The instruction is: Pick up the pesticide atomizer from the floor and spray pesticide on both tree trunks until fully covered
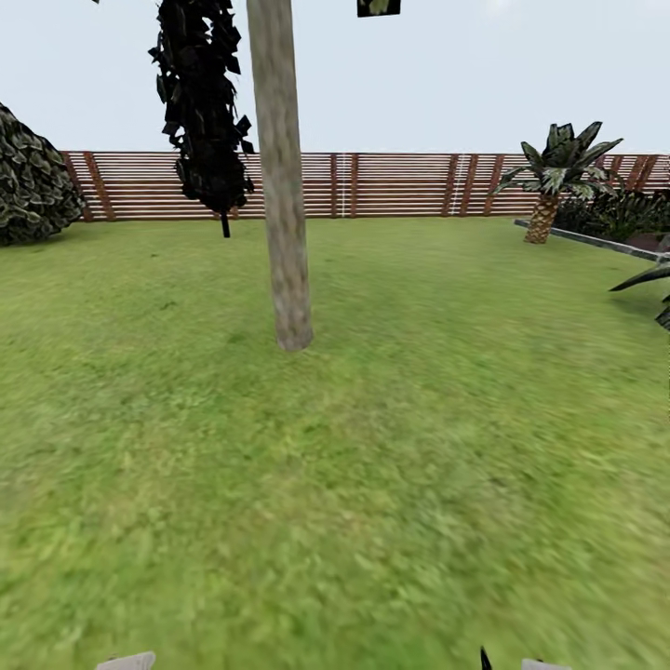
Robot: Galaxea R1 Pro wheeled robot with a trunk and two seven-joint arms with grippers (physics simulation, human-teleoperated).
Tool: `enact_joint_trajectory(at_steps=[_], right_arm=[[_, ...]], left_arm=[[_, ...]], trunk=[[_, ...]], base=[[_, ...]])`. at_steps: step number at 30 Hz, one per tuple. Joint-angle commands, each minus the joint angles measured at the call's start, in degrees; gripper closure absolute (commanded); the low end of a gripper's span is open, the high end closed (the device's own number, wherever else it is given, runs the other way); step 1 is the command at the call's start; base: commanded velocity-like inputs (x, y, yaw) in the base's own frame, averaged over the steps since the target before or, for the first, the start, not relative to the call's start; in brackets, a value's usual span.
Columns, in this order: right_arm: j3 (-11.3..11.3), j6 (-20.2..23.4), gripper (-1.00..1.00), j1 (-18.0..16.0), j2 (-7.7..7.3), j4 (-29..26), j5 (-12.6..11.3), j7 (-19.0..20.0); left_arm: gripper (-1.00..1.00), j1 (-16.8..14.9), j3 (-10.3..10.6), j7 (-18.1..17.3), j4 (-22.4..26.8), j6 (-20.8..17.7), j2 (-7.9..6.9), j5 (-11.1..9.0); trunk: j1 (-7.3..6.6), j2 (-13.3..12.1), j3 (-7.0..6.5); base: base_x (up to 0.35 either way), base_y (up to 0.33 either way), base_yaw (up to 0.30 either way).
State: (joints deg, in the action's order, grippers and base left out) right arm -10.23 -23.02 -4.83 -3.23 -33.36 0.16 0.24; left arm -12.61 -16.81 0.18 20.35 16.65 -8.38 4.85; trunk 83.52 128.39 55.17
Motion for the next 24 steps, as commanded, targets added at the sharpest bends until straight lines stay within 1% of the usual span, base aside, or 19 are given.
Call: enact_joint_trajectory(at_steps=[1,19,24], right_arm=[[-0.07,-0.18,-1.0,-0.02,-0.01,0.05,0.02,0.03],[-0.06,-0.18,-1.0,-0.03,0.02,0.05,0.02,0.03],[-0.05,-0.18,-1.0,-0.05,0.02,0.05,0.02,0.03]], left_arm=[[1.0,-0.04,-0.33,-0.01,-0.05,0.22,0.03,0.51],[1.0,-0.04,-0.33,0.08,-0.11,0.22,0.03,0.58],[1.0,-0.04,-0.33,0.08,-0.1,0.22,0.03,0.52]], trunk=[[0.02,0.01,0.05],[0.02,0.01,0.05],[0.02,0.01,0.05]], base=[[0.336,0.0,-0.028],[0.336,0.0,-0.002],[0.336,0.0,0.175]])
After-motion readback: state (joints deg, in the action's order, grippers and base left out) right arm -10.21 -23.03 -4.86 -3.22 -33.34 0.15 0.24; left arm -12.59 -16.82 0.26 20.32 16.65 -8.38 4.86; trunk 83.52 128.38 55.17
